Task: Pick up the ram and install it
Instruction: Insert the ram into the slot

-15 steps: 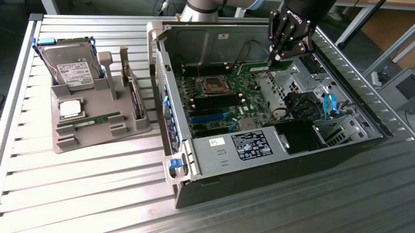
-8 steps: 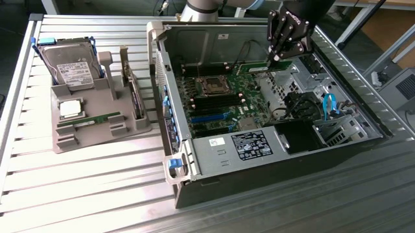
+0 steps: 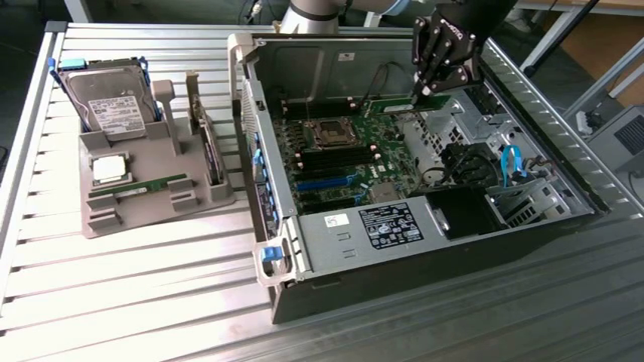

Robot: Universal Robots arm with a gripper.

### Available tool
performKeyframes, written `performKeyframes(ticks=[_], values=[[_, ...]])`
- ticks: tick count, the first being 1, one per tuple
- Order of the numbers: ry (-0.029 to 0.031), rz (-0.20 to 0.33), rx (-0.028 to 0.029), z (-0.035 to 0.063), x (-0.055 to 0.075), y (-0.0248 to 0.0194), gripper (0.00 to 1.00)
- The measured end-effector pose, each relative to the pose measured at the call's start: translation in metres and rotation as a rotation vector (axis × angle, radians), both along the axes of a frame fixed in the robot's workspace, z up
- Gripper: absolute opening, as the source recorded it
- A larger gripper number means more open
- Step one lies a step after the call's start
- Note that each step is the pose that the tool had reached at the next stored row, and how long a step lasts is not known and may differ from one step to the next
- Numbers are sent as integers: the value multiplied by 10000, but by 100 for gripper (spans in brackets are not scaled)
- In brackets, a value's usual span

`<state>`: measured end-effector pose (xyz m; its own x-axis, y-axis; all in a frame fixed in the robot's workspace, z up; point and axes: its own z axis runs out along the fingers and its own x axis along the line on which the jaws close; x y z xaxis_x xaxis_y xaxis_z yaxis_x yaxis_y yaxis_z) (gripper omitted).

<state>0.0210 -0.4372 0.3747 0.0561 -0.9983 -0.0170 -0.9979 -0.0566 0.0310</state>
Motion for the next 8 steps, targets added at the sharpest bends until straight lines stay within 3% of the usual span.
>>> performKeyframes(ticks=[8], values=[[0,0,-1,-22,-29,18,11]])
